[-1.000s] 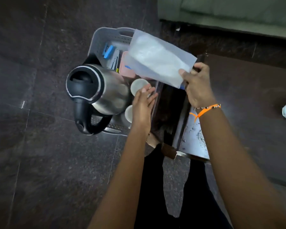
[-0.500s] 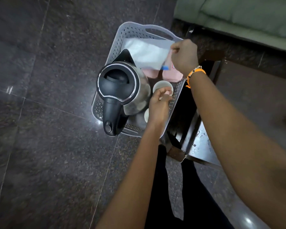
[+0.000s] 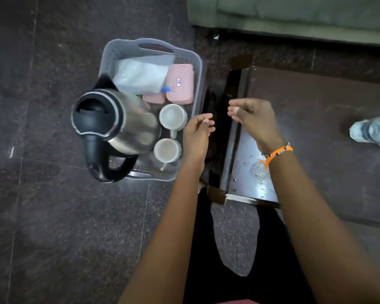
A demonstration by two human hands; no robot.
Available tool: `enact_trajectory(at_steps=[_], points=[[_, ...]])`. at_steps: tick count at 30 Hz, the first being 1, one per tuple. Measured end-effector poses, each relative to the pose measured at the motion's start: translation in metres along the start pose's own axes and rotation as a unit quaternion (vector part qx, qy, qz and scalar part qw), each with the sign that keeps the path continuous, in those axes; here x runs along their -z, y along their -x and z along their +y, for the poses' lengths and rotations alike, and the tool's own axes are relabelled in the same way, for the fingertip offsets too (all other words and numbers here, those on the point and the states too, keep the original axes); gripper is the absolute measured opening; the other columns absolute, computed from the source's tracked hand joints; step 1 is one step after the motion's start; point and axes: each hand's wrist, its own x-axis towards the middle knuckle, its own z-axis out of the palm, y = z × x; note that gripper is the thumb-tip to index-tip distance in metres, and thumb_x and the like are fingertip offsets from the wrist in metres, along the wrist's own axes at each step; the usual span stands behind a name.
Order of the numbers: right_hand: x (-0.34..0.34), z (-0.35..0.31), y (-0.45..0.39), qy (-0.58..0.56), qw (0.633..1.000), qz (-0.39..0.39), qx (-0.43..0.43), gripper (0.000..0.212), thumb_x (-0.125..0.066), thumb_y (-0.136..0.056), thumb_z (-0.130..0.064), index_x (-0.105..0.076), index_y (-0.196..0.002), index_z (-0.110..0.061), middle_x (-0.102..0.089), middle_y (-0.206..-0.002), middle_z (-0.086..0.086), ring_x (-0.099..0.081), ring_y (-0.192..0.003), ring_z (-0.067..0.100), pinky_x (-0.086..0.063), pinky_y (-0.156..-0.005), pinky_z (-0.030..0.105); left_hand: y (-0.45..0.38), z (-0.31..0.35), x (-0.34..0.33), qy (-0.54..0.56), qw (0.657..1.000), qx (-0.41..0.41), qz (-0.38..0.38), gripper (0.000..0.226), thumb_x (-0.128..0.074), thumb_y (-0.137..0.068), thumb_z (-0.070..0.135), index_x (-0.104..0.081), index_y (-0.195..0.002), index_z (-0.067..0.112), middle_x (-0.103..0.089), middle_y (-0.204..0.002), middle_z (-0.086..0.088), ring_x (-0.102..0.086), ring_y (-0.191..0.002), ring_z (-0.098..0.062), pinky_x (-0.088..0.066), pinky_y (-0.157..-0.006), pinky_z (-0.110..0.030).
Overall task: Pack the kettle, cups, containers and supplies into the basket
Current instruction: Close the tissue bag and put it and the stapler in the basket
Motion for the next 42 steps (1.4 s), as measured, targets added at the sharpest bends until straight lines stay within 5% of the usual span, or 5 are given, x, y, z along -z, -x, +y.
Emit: enact_trajectory(at_steps=[14,20,27,37,42], points=[[0.322,0.200,0.053,-0.052,0.974,0.149,-0.164,0.018,-0.049,-0.088,0.006,-0.065,-0.096,0.005,-0.063,-0.081,0.013,-0.062,-0.063,0.013,-0.055,-0.061,0.013,0.100,-0.114,-0.271,-0.160,0.976,0.086,-0.119,0.026,-0.045,-0.094,0.007,-0.058,-0.116,0.002,-0.058,-0.089,0.000,-0.057,-0.075,-0.008,-0.044,-0.077,-0.017],[0.426,0.221,0.019,-0.021,0.962,0.230,-0.148,0.021,-0.049,-0.086,0.006,-0.061,-0.102,0.012,-0.060,-0.083,0.015,-0.058,-0.045,-0.002,-0.054,-0.058,0.016,0.099,-0.133,-0.370,-0.270,0.945,0.075,-0.171,0.043,-0.047,-0.094,0.012,-0.040,-0.137,0.013,-0.051,-0.133,-0.008,-0.050,-0.121,-0.020,-0.038,-0.102,-0.032],[0.461,0.208,-0.017,0.133,0.966,0.195,-0.106,0.059,-0.043,-0.084,0.008,-0.031,-0.141,0.000,-0.039,-0.143,0.021,-0.040,-0.131,0.033,-0.033,-0.108,0.036,0.078,-0.130,-0.411,-0.339,0.919,0.055,-0.192,0.062,-0.041,-0.095,0.006,-0.013,-0.150,0.017,-0.021,-0.157,-0.001,-0.024,-0.142,-0.016,-0.020,-0.114,-0.031],[0.463,0.211,-0.026,0.174,0.970,0.141,-0.091,0.052,-0.041,-0.085,0.007,-0.041,-0.137,-0.002,-0.040,-0.145,0.016,-0.037,-0.134,0.027,-0.028,-0.111,0.031,0.071,-0.140,-0.427,-0.363,0.905,0.056,-0.217,0.061,-0.039,-0.095,0.007,-0.013,-0.149,0.018,-0.024,-0.155,-0.001,-0.052,-0.104,0.000,-0.034,-0.084,0.001],[0.463,0.208,-0.018,0.136,0.976,0.134,-0.101,0.052,-0.044,-0.085,0.007,-0.040,-0.137,0.000,-0.036,-0.147,0.019,-0.034,-0.137,0.030,-0.027,-0.112,0.029,0.077,-0.133,-0.423,-0.368,0.901,0.052,-0.225,0.059,-0.041,-0.096,0.008,-0.017,-0.149,0.017,-0.021,-0.157,-0.001,-0.024,-0.143,-0.016,-0.021,-0.117,-0.033]])
